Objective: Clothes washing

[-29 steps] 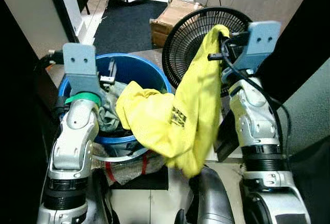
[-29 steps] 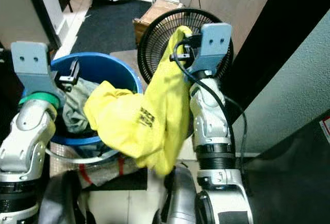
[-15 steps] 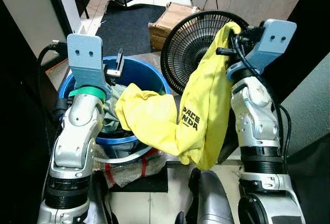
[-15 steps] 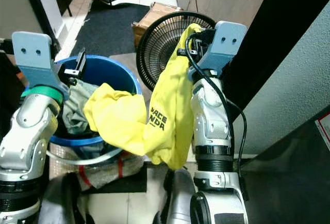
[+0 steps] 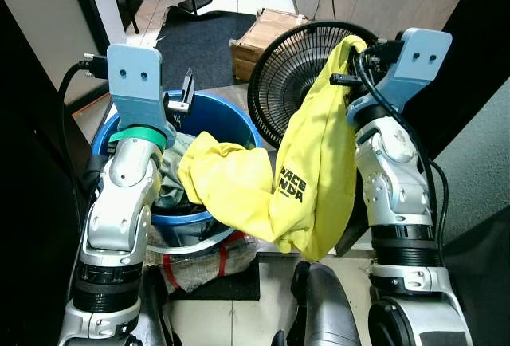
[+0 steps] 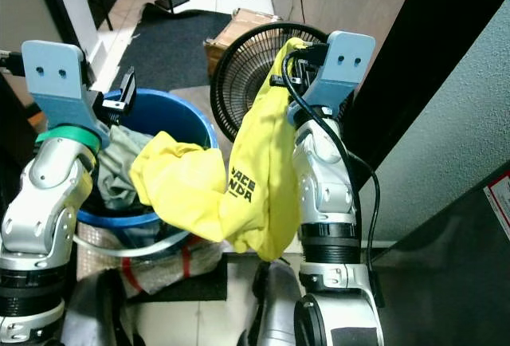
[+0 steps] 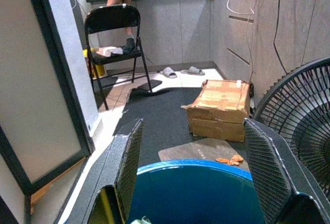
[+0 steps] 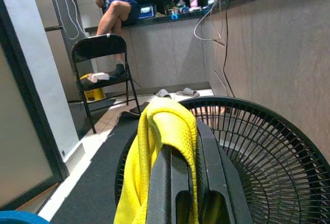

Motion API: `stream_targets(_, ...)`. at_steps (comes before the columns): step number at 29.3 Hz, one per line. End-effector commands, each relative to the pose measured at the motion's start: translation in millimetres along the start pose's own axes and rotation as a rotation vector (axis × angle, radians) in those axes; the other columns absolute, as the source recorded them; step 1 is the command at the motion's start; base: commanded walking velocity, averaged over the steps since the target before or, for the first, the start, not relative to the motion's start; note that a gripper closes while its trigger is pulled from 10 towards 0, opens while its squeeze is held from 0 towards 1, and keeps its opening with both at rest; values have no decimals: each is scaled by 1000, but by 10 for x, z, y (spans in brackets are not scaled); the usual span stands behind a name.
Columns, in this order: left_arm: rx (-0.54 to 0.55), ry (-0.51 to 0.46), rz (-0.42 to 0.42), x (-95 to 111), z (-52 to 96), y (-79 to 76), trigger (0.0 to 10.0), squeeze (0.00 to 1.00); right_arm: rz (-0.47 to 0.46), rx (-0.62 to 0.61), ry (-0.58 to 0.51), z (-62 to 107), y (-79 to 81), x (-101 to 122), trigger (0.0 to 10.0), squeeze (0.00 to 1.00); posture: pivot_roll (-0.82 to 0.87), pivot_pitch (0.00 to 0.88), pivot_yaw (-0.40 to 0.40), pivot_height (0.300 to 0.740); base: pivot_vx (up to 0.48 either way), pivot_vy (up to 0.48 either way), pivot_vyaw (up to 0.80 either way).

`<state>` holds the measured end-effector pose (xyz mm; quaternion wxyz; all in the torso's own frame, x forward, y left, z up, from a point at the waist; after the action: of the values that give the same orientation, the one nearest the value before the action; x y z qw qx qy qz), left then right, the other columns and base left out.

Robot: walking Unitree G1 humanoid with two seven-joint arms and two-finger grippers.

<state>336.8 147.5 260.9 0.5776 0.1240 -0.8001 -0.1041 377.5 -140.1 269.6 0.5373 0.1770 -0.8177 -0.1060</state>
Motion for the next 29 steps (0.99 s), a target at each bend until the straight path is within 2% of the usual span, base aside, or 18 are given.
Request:
stream_targets(1,-2,4,3,-26,16,-23,10000,0,3,-5,12,21,-17,-22,10000,0,70,0,-28,571,0,0,0)
stream_targets(14,-1,5,5,-42,-11,-29,10000,0,10,-5,4,-2,-18,-5,10000,0,59,0,-23,625,0,0,0)
stream_targets(29,-33,0,-30,-58,-100,11,10000,0,23,-57,-12,80,-128,-27,10000,0,33,0,44,693,0,0,0)
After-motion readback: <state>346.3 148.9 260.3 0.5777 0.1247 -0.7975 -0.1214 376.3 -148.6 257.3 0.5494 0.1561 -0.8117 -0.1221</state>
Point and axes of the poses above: a point about 5 cm out from each wrist's last joint towards the gripper, its own z axis pointing back from the gripper into the wrist, its own x axis along the axis of the wrist's last joint, y = z × x, the point moved 2 cm from there along -z, pointing out of the wrist towards the gripper, and after that the axes turned 13 degrees about -z, right-handed, at the moved point
